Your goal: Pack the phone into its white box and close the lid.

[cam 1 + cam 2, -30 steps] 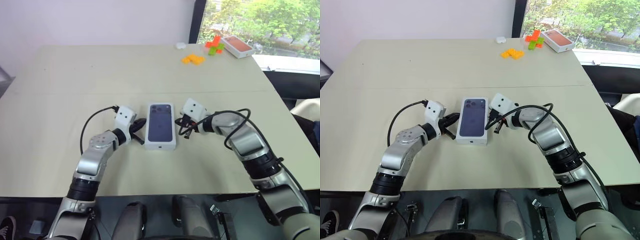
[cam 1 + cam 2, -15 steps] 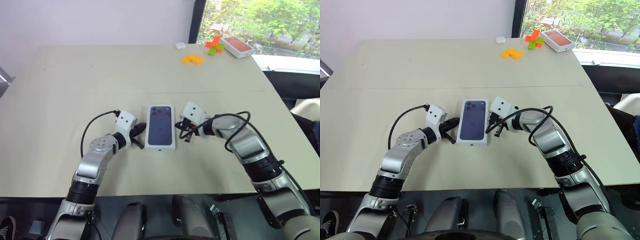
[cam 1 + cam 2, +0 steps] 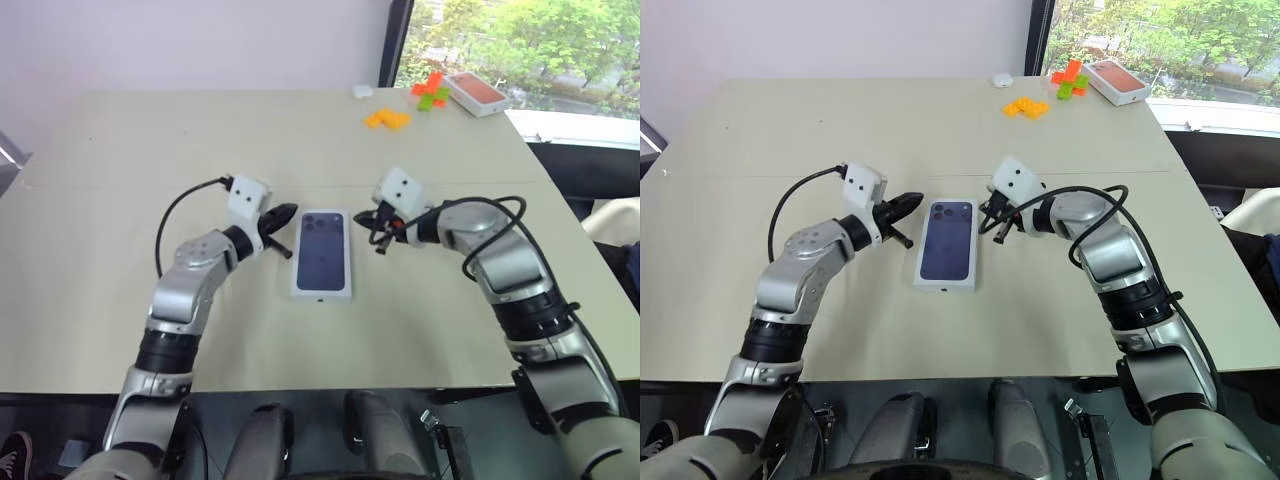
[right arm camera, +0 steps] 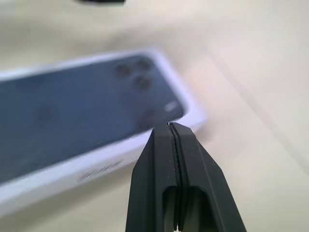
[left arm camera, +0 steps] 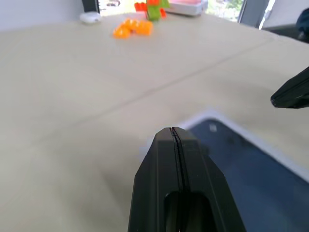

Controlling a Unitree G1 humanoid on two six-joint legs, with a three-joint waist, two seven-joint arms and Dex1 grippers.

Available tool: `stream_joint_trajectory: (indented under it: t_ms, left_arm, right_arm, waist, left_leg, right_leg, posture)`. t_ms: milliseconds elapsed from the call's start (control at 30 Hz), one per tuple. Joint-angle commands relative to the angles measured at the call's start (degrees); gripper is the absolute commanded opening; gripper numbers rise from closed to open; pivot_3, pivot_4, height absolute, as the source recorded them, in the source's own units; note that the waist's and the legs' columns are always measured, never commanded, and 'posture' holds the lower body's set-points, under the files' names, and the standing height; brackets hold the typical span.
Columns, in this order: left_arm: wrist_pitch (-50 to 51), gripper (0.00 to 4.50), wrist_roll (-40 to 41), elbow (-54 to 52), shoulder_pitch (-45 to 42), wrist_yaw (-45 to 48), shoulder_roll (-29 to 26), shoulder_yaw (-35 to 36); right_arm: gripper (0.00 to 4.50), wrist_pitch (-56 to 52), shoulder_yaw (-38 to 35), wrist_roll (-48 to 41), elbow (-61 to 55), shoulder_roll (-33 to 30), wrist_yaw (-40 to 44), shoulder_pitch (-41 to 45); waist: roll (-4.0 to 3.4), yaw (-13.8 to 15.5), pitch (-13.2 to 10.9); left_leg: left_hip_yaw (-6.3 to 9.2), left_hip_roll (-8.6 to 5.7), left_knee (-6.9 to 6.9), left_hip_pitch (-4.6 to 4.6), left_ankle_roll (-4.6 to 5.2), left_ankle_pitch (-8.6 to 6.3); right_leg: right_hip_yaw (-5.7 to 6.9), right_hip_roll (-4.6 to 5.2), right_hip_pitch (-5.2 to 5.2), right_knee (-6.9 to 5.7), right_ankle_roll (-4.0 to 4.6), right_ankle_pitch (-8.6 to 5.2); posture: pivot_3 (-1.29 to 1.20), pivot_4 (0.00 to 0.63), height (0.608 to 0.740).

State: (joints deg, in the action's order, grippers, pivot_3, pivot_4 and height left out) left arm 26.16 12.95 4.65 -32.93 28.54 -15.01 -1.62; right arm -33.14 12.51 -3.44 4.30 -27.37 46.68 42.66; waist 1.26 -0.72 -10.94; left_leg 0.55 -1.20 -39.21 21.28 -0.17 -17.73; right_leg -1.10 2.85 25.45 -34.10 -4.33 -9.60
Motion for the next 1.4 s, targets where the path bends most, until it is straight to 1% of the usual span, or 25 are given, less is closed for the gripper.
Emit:
stream_joint_trajectory:
  t_ms: [33,100,167,233,300,367,533,633,667,767,800,933,1033,1133,1167,1267,1367,1400]
  left_arm:
    - [-3.93,0.00,-2.14,5.60,-3.16,-2.13,2.22,-0.87]
    - [-6.33,0.00,-3.85,9.40,-4.30,-2.46,3.35,-1.96]
    - [-8.30,0.00,-6.07,13.10,-5.12,-3.05,3.76,-3.42]
    - [-6.45,0.00,-7.39,15.58,-5.01,-2.77,3.72,-4.80]
    - [-6.22,0.00,-9.12,14.97,-3.13,-0.48,2.80,-7.76]
    - [-5.21,0.00,-9.90,12.45,-0.44,0.83,1.87,-9.40]
    - [-0.18,0.00,-7.30,1.60,5.41,5.02,-1.59,-8.72]
    - [3.55,0.00,-5.16,-7.53,10.14,8.54,-5.49,-8.26]
    - [4.45,0.00,-4.06,-10.80,12.32,10.02,-7.17,-7.98]
    - [6.69,0.00,-0.13,-17.60,17.15,13.89,-10.58,-7.20]
    - [6.00,0.00,0.75,-19.55,19.14,15.39,-11.89,-7.18]
    - [6.27,0.00,3.83,-23.27,22.80,18.20,-14.71,-6.05]
    - [7.21,0.00,6.93,-22.65,22.04,17.88,-14.94,-2.14]
    - [6.30,0.84,9.02,-21.33,20.52,18.10,-16.61,2.73]
    - [5.62,1.36,9.40,-20.94,20.33,19.11,-18.12,4.14]
    - [5.46,2.85,14.67,-19.01,19.96,22.86,-21.30,10.40]
    - [2.23,4.41,14.01,-16.00,21.31,25.65,-24.65,12.78]
    - [1.35,4.47,13.83,-14.77,21.73,26.47,-25.73,13.71]
  right_arm:
    - [0.02,3.12,-0.61,1.03,2.82,2.44,-3.36,1.91]
    - [0.02,6.56,1.05,3.34,5.21,3.47,-5.20,1.85]
    - [0.02,6.91,0.85,3.75,7.63,5.30,-7.20,1.72]
    - [0.02,7.10,1.88,4.80,8.53,5.78,-7.56,1.05]
    - [0.02,6.48,3.90,5.93,7.65,5.00,-6.08,-0.60]
    - [0.02,5.68,5.50,5.77,4.89,3.61,-3.11,-2.98]
    - [0.02,1.58,5.50,1.54,-4.35,-0.29,4.44,-7.77]
    - [0.02,-2.09,5.38,-2.80,-12.17,-3.92,10.46,-10.92]
    - [0.02,-4.81,4.38,-5.37,-14.55,-4.51,11.82,-11.53]
    - [0.02,-11.26,3.17,-11.48,-19.90,-7.22,16.00,-12.84]
    - [0.02,-12.58,2.63,-13.40,-21.23,-8.16,17.35,-13.28]
    - [0.02,-15.56,1.27,-17.61,-22.73,-9.31,18.17,-12.89]
    - [0.02,-15.65,-1.92,-19.07,-20.09,-7.06,14.85,-11.06]
    - [0.83,-15.78,-6.22,-21.11,-16.78,-6.40,13.03,-9.60]
    - [1.34,-13.90,-7.20,-21.01,-16.56,-7.05,13.18,-10.09]
    - [2.90,-10.77,-10.95,-22.55,-16.35,-9.41,14.81,-12.47]
    - [4.42,-6.23,-13.02,-21.65,-14.65,-12.69,16.65,-14.70]
    - [4.48,-4.74,-13.90,-21.29,-13.80,-13.94,17.26,-15.19]
  waist:
    - [0.00,-0.02,0.00]
    - [0.00,-0.01,0.00]
    - [0.00,-0.04,0.00]
    - [0.00,-0.09,0.00]
    - [-0.02,-0.04,0.01]
    - [-0.04,0.00,0.05]
    - [-0.07,-0.04,0.11]
    - [-0.08,-0.08,0.11]
    - [-0.08,-0.11,0.11]
    - [-0.09,-0.37,0.10]
    - [-0.09,-0.25,0.10]
    - [-0.09,-0.03,0.10]
    - [-0.07,-0.04,0.09]
    - [-0.05,-0.12,0.07]
    - [-0.04,-0.08,0.06]
    - [-0.06,0.03,0.04]
    - [-0.06,0.02,0.04]
    - [-0.06,-0.01,0.03]
  left_leg:
    - [0.00,0.00,0.00,0.01,0.00,0.00]
    - [0.00,0.00,0.00,0.03,0.00,0.00]
    - [-0.01,-0.01,0.01,0.04,0.00,0.00]
    - [-0.01,-0.02,0.02,0.04,0.00,0.00]
    - [0.01,-0.01,0.02,0.05,0.00,0.00]
    - [0.01,-0.02,0.02,0.02,0.00,0.00]
    - [0.01,-0.03,0.03,-0.12,0.05,-0.03]
    - [0.02,0.01,0.03,-0.18,0.05,-0.03]
    - [0.02,0.03,0.03,-0.18,0.05,-0.03]
    - [0.02,0.10,0.04,-0.18,0.06,-0.04]
    - [0.02,0.10,0.04,-0.19,0.06,-0.04]
    - [0.02,0.10,0.03,-0.17,0.06,-0.04]
    - [0.02,0.09,0.02,-0.12,0.06,-0.04]
    - [0.01,0.09,0.00,-0.04,0.06,-0.03]
    - [0.01,0.10,0.01,0.00,0.06,-0.03]
    - [0.05,0.11,0.04,0.05,0.06,-0.04]
    - [0.03,0.07,0.04,0.07,0.10,-0.06]
    - [-0.02,0.04,0.04,0.07,0.10,-0.06]
  right_leg:
    - [0.00,0.00,0.01,0.00,0.00,0.00]
    - [0.00,0.01,0.03,-0.02,0.00,0.01]
    - [0.00,0.02,0.05,-0.01,0.00,0.01]
    - [-0.01,0.04,0.05,-0.01,0.00,0.01]
    - [0.00,0.03,0.06,-0.02,0.00,0.01]
    - [0.00,0.03,0.04,-0.03,0.00,0.01]
    - [-0.02,0.07,-0.10,-0.02,0.00,0.01]
    - [-0.02,0.03,-0.14,-0.02,-0.01,-0.01]
    - [-0.02,0.01,-0.14,-0.02,-0.01,-0.01]
    - [-0.03,-0.04,-0.11,-0.01,0.00,-0.03]
    - [-0.03,-0.04,-0.11,-0.02,0.00,-0.03]
    - [-0.02,-0.03,-0.12,0.03,0.17,-0.14]
    - [-0.01,-0.04,-0.10,0.05,0.13,-0.18]
    - [-0.02,-0.06,-0.02,0.05,0.00,-0.10]
    - [-0.02,-0.07,0.02,0.04,-0.04,-0.08]
    - [0.01,-0.10,0.07,0.04,-0.03,-0.08]
    - [0.02,-0.03,0.04,0.10,-0.03,-0.08]
    - [0.00,0.01,0.04,0.13,-0.02,-0.09]
  posture:
    - [0.00,0.150,0.740]
    - [0.00,0.150,0.740]
    - [0.00,0.150,0.740]
    - [0.00,0.150,0.740]
    - [0.00,0.150,0.740]
    - [0.00,0.150,0.740]
    - [0.00,0.150,0.740]
    - [0.00,0.150,0.740]
    - [0.00,0.150,0.740]
    - [0.00,0.150,0.740]
    - [0.00,0.150,0.740]
    - [0.00,0.150,0.740]
    - [0.00,0.150,0.740]
    - [0.00,0.150,0.740]
    - [0.00,0.150,0.740]
    - [0.00,0.150,0.740]
    - [0.00,0.150,0.740]
    - [0.00,0.150,0.740]
